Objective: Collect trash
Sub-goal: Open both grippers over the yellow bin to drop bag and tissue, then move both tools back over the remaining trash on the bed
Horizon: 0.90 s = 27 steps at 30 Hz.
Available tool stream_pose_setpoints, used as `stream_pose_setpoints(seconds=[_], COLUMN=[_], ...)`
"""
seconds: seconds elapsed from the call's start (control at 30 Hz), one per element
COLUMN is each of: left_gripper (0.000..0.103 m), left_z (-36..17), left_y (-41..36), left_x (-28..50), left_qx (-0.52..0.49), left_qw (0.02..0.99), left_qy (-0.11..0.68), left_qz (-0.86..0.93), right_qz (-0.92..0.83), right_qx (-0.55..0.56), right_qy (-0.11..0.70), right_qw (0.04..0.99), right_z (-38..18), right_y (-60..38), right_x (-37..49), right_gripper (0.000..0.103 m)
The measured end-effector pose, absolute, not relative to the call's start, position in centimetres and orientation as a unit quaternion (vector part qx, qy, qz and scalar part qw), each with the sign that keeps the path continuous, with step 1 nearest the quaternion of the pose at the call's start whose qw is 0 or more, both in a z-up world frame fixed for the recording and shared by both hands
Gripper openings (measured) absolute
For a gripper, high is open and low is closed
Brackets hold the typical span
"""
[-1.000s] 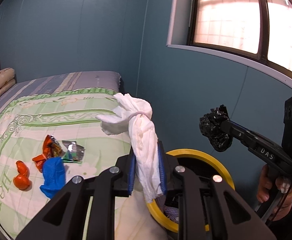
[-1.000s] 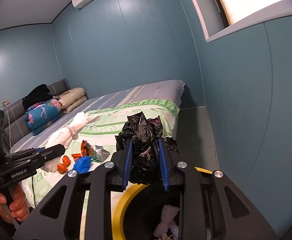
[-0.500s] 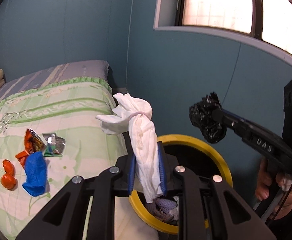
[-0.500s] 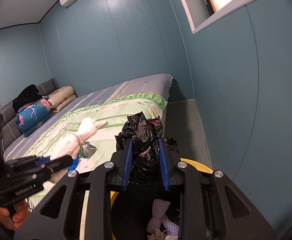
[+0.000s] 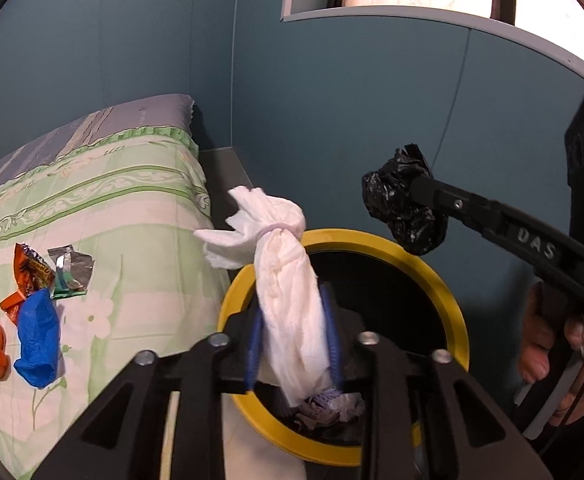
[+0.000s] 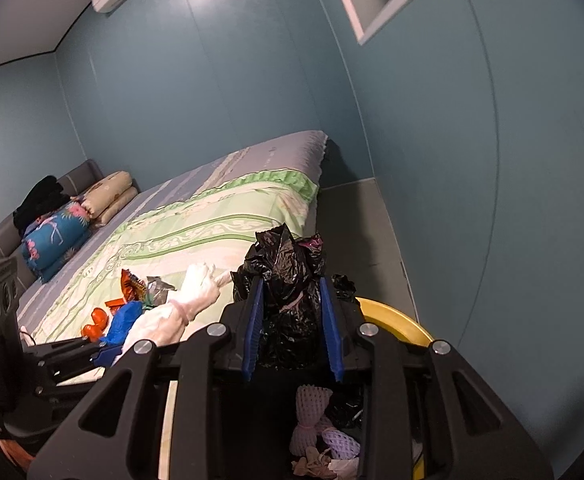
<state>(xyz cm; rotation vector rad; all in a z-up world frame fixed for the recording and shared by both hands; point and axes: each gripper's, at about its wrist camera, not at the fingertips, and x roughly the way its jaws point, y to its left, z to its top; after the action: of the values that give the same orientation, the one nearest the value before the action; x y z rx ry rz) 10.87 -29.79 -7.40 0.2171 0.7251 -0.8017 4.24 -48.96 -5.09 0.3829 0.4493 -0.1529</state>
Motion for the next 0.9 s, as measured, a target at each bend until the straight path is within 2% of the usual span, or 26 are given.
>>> stream_pose_setpoints(seconds=[0.03, 0.1, 0.27, 0.43, 0.53, 0.67, 0.9], left_gripper=[0.039, 0.055, 0.061, 0.062, 0.064, 0.067, 0.071], left_z=[-7.4, -7.5, -7.2, -6.9, -6.8, -6.8, -6.4], left_y=[-29.8, -29.7, -29.2, -28.3, -27.4, -25.3, -20.1], left_x=[10.8, 10.7, 10.9, 10.9, 11.4, 12.4, 14.3], left_qx=[0.103, 0.1, 0.09, 0.087, 0.08, 0.066, 0.041], left_qw=[0.852, 0.852, 0.855, 0.862, 0.867, 0.876, 0.899], left_qy=[0.344, 0.342, 0.34, 0.334, 0.335, 0.335, 0.325], left_qz=[-0.382, -0.384, -0.381, -0.371, -0.361, -0.34, -0.292], right_qz=[-0.078, -0.081, -0.082, -0.077, -0.072, -0.056, -0.002], right_qx=[0.191, 0.201, 0.207, 0.208, 0.207, 0.202, 0.182], right_qy=[0.222, 0.225, 0.227, 0.223, 0.218, 0.214, 0.221], right_qw=[0.953, 0.95, 0.948, 0.949, 0.951, 0.954, 0.958], right_z=[-5.2, -5.6, -5.9, -5.9, -5.7, -5.4, -4.7], right_y=[-49.1, -49.7, -49.8, -49.8, -49.5, -48.6, -44.3], right_x=[4.2, 4.3, 4.4, 4.3, 4.3, 4.9, 7.7], right_gripper=[0.031, 0.037, 0.045, 0.049, 0.054, 0.062, 0.067])
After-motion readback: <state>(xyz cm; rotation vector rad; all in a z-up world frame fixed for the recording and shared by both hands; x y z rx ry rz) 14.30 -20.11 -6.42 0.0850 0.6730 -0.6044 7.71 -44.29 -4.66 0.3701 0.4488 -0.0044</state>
